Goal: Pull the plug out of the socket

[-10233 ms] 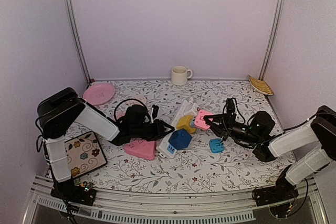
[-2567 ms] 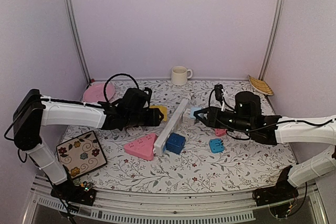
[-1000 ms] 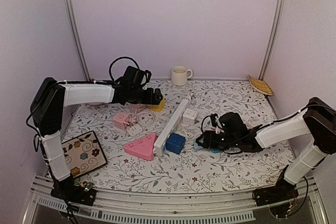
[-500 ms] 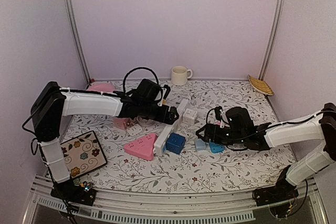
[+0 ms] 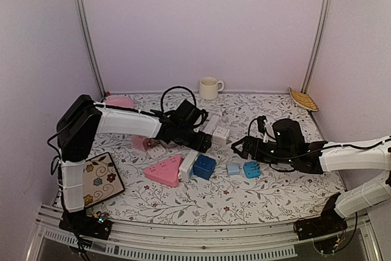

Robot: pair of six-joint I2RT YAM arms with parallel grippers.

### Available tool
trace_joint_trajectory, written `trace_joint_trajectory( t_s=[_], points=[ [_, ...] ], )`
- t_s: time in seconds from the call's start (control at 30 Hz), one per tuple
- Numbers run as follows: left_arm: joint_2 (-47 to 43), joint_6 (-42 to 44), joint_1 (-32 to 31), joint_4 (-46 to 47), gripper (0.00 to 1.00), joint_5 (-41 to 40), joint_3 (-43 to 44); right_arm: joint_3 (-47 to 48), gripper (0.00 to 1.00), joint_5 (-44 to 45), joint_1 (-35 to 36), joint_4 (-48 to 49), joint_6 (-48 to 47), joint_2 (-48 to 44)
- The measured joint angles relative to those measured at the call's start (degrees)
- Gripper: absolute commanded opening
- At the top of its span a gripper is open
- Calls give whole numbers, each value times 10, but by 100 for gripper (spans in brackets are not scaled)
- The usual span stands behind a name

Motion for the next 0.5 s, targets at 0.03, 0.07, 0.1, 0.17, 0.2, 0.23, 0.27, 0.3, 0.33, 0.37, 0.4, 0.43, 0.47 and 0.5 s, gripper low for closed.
trace_joint_trajectory(
  t_s=[0.03, 0.07, 0.1, 0.17, 0.2, 0.23, 0.27, 0.3, 0.33, 0.37, 0.4, 0.43, 0.47, 0.5],
  points=[
    [3, 1, 0, -2, 77, 0, 3, 0, 96, 0, 0, 0, 0, -2],
    [7, 2, 0, -3, 75, 0, 7, 0, 96, 0, -1, 0, 0, -3],
    [11, 2, 0, -5, 72, 0, 11, 0, 96, 1, -1, 0, 0, -3],
    [16, 2, 0, -9, 65, 1, 17, 0, 97, 1, -1, -1, 0, -3],
    [17, 2, 0, -11, 62, 1, 20, 0, 97, 1, -1, -1, 0, -3],
    [19, 0, 0, -12, 59, 2, 22, 0, 97, 1, -1, -2, 1, -3],
    [22, -1, 0, -12, 54, 2, 24, 0, 97, 1, -1, -2, 1, -3],
    [24, -2, 0, -13, 49, 3, 26, 0, 97, 1, -1, -2, 1, -3],
    [27, -5, 0, -13, 44, 4, 28, 0, 98, 1, -1, -2, 1, -3],
    [29, -7, -1, -13, 39, 6, 30, 0, 98, 1, -1, -3, 2, -3],
    [30, -9, -2, -13, 33, 8, 32, 0, 98, 1, -1, -3, 2, -3],
    [30, -11, -3, -12, 28, 8, 33, 0, 98, 1, -1, -3, 2, -3],
    [30, -15, -5, -13, 23, 5, 33, 0, 98, 1, -1, -4, 2, -3],
    [30, -13, -5, -13, 20, 4, 33, 0, 98, 1, -1, -4, 3, -3]
  ],
)
